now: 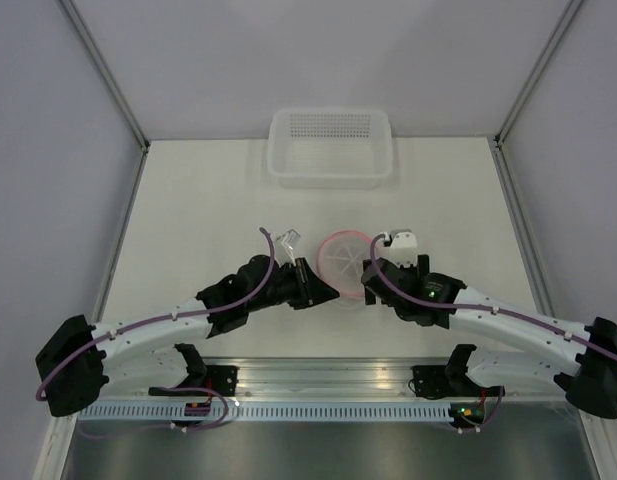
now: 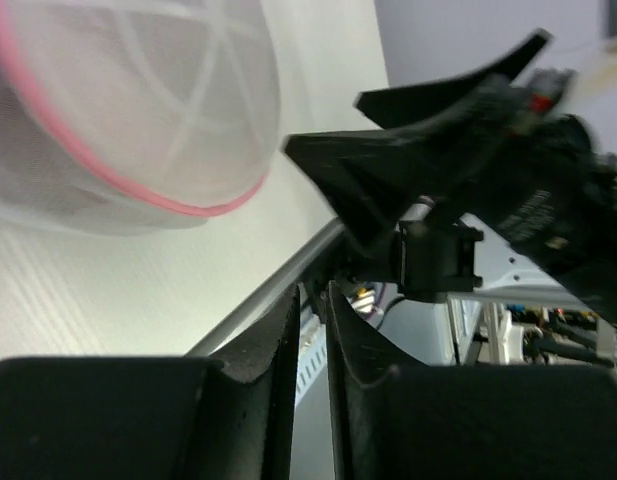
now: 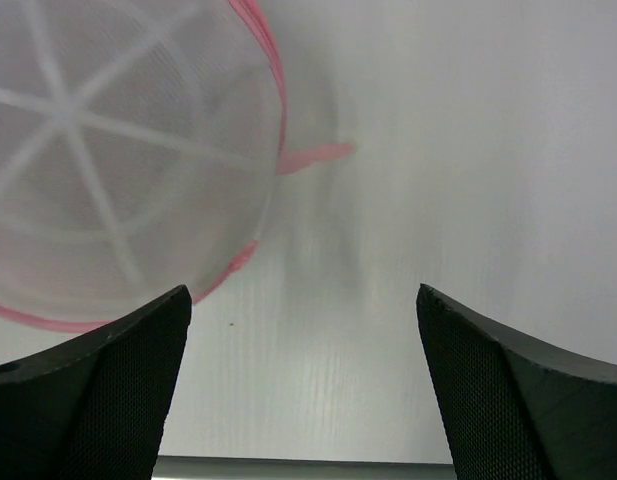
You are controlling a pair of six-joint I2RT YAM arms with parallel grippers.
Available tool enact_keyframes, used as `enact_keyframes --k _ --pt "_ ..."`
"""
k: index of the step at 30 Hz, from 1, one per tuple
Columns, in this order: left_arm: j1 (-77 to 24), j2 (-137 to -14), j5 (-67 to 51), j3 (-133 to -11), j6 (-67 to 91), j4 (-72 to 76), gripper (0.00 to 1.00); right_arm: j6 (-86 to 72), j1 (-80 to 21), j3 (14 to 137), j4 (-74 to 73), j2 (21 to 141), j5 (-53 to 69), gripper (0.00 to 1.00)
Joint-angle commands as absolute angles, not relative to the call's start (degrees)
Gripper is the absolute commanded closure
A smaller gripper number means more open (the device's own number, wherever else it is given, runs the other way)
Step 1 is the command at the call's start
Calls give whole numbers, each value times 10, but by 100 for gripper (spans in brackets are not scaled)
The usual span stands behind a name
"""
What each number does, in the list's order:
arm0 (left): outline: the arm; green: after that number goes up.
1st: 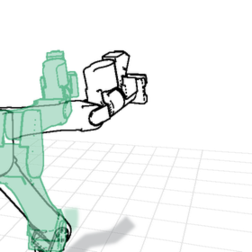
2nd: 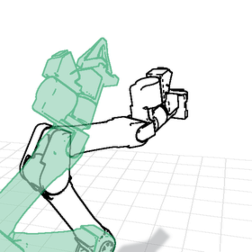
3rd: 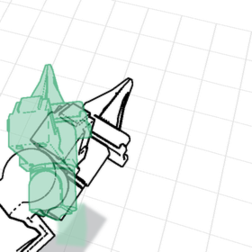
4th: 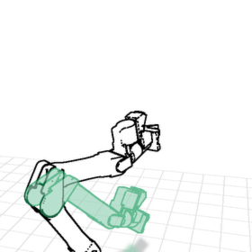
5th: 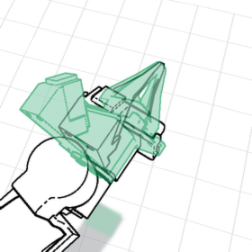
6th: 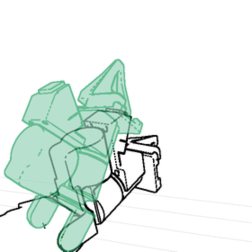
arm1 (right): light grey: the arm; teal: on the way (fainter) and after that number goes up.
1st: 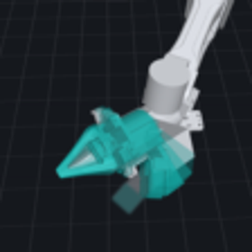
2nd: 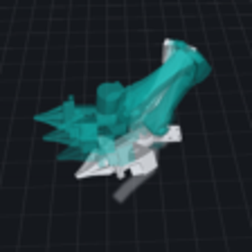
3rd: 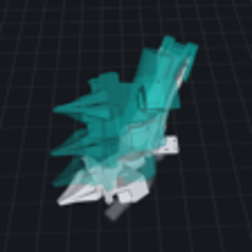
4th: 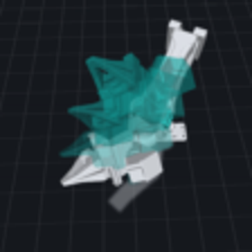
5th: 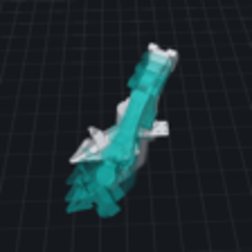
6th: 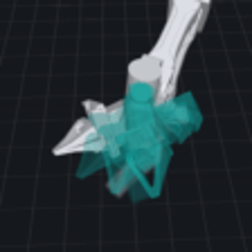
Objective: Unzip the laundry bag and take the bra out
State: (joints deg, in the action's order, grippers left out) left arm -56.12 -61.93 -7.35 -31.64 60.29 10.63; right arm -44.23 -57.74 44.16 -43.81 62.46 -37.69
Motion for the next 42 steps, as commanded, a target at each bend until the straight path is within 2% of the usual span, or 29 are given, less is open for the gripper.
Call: enact_keyframes --k 1,7,9,12,22,28,38,41,42 --pt "-564 -555 29 -308 610 48 78 -397 -576 472 -381 580 -352 2" --pt "-564 -423 117 -268 611 -24 72 -308 -579 522 -325 650 -257 2" --pt "-564 -387 123 -257 609 -37 68 -298 -585 539 -316 693 -254 2" --pt "-565 -366 125 -251 609 -58 67 -285 -595 575 -306 749 -259 2" --pt "-564 -343 121 -230 623 -66 67 -302 -674 713 -394 932 -375 11" --pt "-564 -322 128 -224 623 -75 68 -360 -696 763 -476 995 -468 22" --pt "-565 -306 130 -216 626 -82 68 -420 -712 802 -569 1063 -560 26" --pt "-565 -301 130 -216 627 -83 68 -434 -713 807 -589 1074 -582 38" --pt "-564 -301 130 -214 627 -83 68 -448 -713 809 -603 1076 -588 50"
